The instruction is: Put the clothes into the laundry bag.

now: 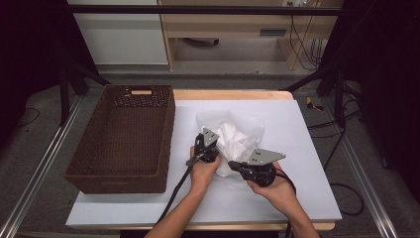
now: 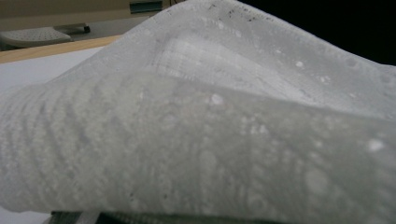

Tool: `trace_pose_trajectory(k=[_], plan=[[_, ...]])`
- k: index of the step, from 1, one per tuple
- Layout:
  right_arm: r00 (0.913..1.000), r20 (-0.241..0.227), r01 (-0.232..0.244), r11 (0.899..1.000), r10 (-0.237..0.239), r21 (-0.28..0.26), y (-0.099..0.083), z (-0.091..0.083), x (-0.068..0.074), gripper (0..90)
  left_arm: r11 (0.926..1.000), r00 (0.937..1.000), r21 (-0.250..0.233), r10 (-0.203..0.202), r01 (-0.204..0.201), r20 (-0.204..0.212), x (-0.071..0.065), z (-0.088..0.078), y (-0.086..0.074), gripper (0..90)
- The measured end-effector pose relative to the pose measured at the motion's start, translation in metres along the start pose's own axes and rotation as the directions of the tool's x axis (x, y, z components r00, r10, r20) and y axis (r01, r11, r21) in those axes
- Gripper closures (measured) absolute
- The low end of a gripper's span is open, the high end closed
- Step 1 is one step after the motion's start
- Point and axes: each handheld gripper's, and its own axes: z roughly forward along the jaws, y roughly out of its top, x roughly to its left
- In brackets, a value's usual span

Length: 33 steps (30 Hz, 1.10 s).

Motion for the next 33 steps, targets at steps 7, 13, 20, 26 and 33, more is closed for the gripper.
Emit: trace_pose_trajectory(k=[7, 13, 20, 26, 33], plan=[[0.9994, 0.022, -0.025, 1.000, 0.025, 0.000, -0.004, 0.001, -0.005, 89.7, 0.9982, 0.9980, 0.030, 0.050, -0.051, 0.040, -0.003, -0.009, 0.000, 90.0], [0.9972, 0.053, -0.051, 0.998, 0.053, -0.044, -0.004, -0.001, -0.010, 89.7, 0.9948, 0.9940, 0.052, 0.084, -0.088, 0.070, -0.003, -0.026, -0.004, 90.0], [0.9959, 0.068, -0.055, 0.997, 0.059, -0.057, -0.004, -0.001, -0.010, 89.8, 0.9919, 0.9890, 0.045, 0.114, -0.119, 0.094, -0.008, -0.043, -0.008, 90.0], [0.9949, 0.076, -0.061, 0.996, 0.066, -0.068, -0.004, -0.003, -0.012, 89.7, 0.9883, 0.9834, 0.038, 0.142, -0.147, 0.112, -0.014, -0.060, -0.008, 90.0], [0.9948, 0.077, -0.062, 0.996, 0.067, -0.069, -0.004, -0.004, -0.012, 89.7, 0.9824, 0.9790, 0.060, 0.170, -0.177, 0.113, -0.019, -0.083, -0.011, 90.0]])
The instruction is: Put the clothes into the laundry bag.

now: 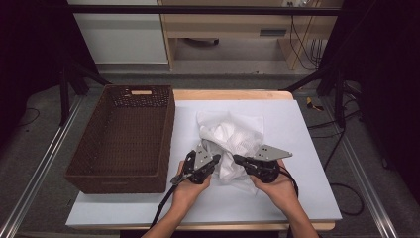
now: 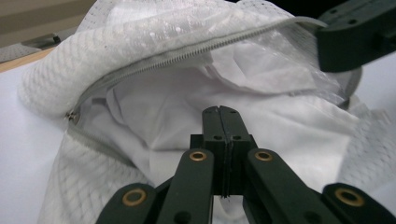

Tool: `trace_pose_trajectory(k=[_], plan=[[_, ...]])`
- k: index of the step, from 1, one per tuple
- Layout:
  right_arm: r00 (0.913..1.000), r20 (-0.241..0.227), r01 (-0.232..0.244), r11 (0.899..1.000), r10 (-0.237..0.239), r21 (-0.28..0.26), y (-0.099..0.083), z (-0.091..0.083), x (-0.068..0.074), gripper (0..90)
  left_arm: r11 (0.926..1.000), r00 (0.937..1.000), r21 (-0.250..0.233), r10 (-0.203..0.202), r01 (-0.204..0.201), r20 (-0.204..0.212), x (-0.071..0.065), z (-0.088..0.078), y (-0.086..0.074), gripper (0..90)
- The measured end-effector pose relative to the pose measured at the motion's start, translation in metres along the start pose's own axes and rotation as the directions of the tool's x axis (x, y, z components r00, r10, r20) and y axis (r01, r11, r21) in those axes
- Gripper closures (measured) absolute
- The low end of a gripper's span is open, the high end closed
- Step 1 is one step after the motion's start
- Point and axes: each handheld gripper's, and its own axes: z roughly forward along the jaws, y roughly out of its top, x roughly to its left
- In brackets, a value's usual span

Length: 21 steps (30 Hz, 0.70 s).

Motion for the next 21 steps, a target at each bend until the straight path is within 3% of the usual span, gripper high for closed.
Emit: trace_pose_trajectory(k=[9, 14, 18, 21], plan=[[1.0000, -0.003, 0.006, 1.000, -0.006, 0.000, 0.001, 0.000, 0.001, 89.7, 0.9931, 0.9994, 0.116, 0.010, -0.014, 0.033, -0.010, -0.016, -0.011, 90.0], [1.0000, -0.002, 0.007, 1.000, -0.007, -0.001, 0.001, 0.000, 0.001, 89.7, 0.9924, 0.9955, 0.119, 0.019, -0.030, 0.093, -0.023, -0.022, -0.008, 90.0], [1.0000, 0.000, 0.004, 1.000, -0.004, 0.002, 0.001, 0.000, 0.000, 89.7, 0.9907, 0.9931, 0.122, 0.048, -0.061, 0.107, -0.032, -0.018, -0.003, 90.0], [1.0000, 0.000, 0.008, 1.000, -0.008, 0.002, 0.001, 0.000, 0.001, 89.7, 0.9842, 0.9923, 0.165, 0.044, -0.063, 0.116, -0.033, -0.007, -0.003, 90.0]])
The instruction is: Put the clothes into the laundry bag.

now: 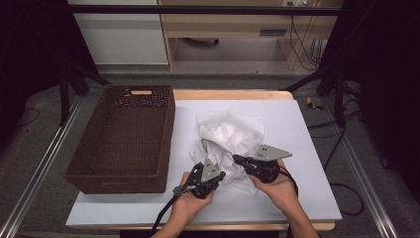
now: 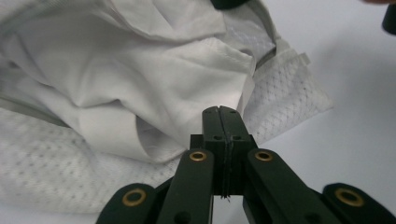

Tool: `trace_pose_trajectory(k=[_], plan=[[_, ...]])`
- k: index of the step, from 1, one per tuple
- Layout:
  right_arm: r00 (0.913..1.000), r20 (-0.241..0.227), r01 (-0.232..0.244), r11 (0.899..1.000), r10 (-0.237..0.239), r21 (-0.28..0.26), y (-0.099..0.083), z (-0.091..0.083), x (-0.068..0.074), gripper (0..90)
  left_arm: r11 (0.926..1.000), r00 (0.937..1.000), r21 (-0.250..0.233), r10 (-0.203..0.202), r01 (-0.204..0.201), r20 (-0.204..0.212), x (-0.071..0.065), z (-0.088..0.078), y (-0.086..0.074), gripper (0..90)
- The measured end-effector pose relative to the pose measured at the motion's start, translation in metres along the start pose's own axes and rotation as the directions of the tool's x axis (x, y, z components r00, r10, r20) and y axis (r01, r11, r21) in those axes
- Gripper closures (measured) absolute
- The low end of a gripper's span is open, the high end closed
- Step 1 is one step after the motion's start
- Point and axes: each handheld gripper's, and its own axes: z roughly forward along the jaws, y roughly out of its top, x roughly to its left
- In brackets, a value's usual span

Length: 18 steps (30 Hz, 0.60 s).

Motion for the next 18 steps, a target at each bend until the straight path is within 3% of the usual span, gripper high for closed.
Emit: trace_pose_trajectory(k=[2, 7, 18], plan=[[1.0000, -0.002, 0.001, 1.000, -0.001, 0.001, 0.000, 0.000, 0.000, 89.7, 0.9989, 0.9998, 0.047, 0.005, -0.005, 0.017, 0.000, 0.008, -0.001, 90.0], [1.0000, -0.005, -0.001, 1.000, 0.001, 0.008, 0.000, 0.001, 0.001, 89.7, 0.9928, 0.9992, 0.114, 0.039, -0.038, -0.004, 0.003, 0.025, -0.004, 90.0], [0.9999, -0.012, 0.005, 1.000, -0.005, 0.016, 0.000, 0.002, 0.002, 89.7, 0.9962, 0.9985, 0.082, 0.032, -0.029, -0.044, 0.016, 0.043, 0.002, 90.0]])
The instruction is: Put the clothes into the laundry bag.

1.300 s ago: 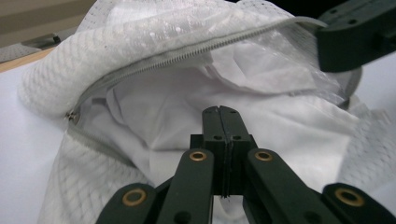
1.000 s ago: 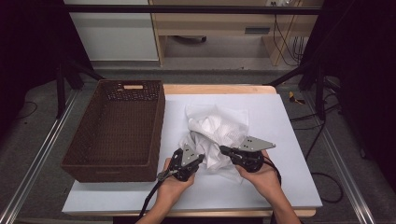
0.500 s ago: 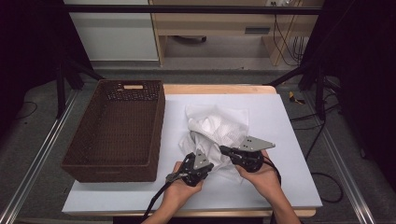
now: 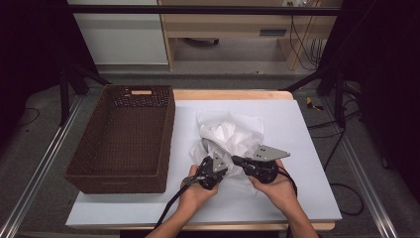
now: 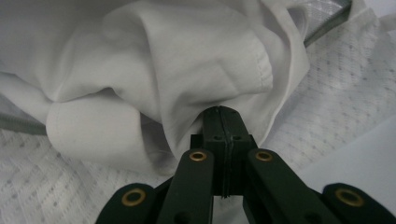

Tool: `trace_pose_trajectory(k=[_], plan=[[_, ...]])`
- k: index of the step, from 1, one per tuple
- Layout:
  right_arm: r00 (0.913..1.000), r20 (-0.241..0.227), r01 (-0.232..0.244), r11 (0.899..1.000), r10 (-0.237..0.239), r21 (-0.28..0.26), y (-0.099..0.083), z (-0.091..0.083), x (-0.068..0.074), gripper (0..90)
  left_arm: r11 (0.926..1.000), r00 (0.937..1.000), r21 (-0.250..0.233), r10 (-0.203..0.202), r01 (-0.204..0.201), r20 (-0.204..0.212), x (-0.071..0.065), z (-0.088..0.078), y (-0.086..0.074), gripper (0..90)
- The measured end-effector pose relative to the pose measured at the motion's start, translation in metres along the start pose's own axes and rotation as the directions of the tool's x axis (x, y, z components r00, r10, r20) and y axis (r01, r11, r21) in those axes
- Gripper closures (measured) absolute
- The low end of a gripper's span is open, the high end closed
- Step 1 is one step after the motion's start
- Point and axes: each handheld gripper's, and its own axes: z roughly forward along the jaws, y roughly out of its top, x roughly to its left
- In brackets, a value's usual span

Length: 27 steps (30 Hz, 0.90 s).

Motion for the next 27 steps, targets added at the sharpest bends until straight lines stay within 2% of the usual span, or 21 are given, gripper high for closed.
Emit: trace_pose_trajectory(k=[2, 7, 11, 14, 19, 27], plan=[[1.0000, -0.001, 0.000, 1.000, 0.000, 0.001, 0.000, 0.000, 0.000, 89.7, 0.9999, 1.0000, -0.009, -0.009, 0.009, 0.003, 0.002, 0.002, 0.002, 90.0], [1.0000, 0.001, -0.001, 1.000, 0.001, 0.003, 0.000, 0.000, 0.000, 89.7, 0.9997, 0.9998, -0.016, 0.016, -0.016, -0.010, 0.005, 0.007, 0.006, 90.0], [1.0000, 0.002, -0.005, 1.000, 0.005, 0.006, 0.000, 0.000, 0.000, 89.7, 0.9984, 0.9998, -0.053, -0.018, 0.018, 0.001, 0.008, 0.010, 0.010, 90.0], [1.0000, 0.002, -0.009, 1.000, 0.009, 0.007, 0.000, 0.000, 0.000, 89.7, 0.9985, 1.0000, -0.055, -0.009, 0.009, -0.002, 0.009, 0.014, 0.012, 90.0], [1.0000, 0.003, -0.008, 1.000, 0.008, 0.014, 0.001, 0.000, 0.001, 89.7, 0.9974, 0.9996, -0.065, -0.030, 0.030, 0.002, 0.014, 0.020, 0.014, 90.0], [0.9998, 0.006, -0.018, 1.000, 0.018, 0.025, 0.001, 0.001, 0.002, 89.7, 0.9973, 0.9997, -0.070, -0.025, 0.024, -0.005, 0.020, 0.027, 0.021, 90.0]])
